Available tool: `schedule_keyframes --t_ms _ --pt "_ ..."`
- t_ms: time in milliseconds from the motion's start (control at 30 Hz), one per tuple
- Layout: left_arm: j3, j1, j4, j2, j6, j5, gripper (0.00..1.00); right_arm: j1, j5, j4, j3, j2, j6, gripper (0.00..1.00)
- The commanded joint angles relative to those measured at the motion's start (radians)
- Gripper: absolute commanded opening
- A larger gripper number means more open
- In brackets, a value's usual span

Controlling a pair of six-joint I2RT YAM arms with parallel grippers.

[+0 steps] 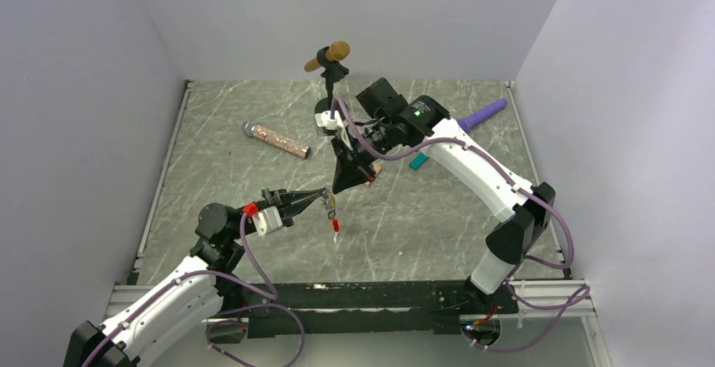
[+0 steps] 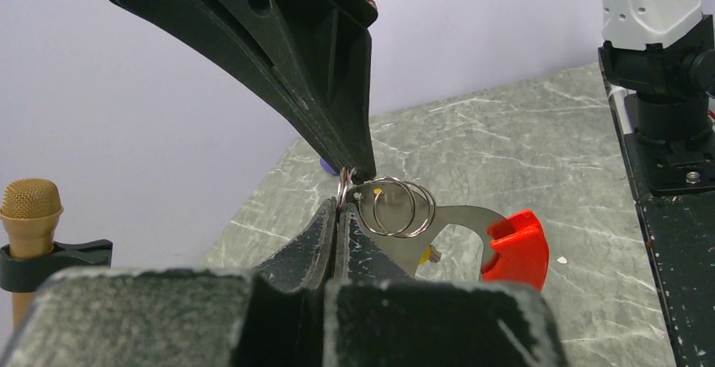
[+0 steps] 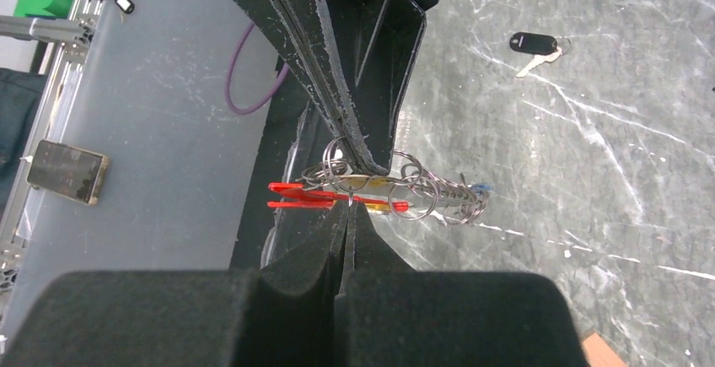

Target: Put the keys on the keyring

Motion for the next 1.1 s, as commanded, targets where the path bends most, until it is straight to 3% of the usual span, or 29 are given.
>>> schedule_keyframes --t_ms 0,533,767,1067 --pt "0.007 -0.005 0.049 -0.013 -0.03 0.011 0.0 0.005 -0.008 0.033 0.036 0.003 0.024 0.0" --pt "0.051 -0.008 -0.116 -0.011 -0.001 -0.018 0.0 0.005 -0.052 0.029 0.042 0.001 0.02 0.0" --pt "0.167 -0.05 -0.387 -0.022 0.101 -0.115 0.0 0.005 -0.031 0.051 0.02 0.008 0.045 0.0" --pt "0.383 -0.186 -0.797 0.05 0.153 -0.44 0.0 0.004 0.029 0.103 0.015 0.032 0.123 0.0"
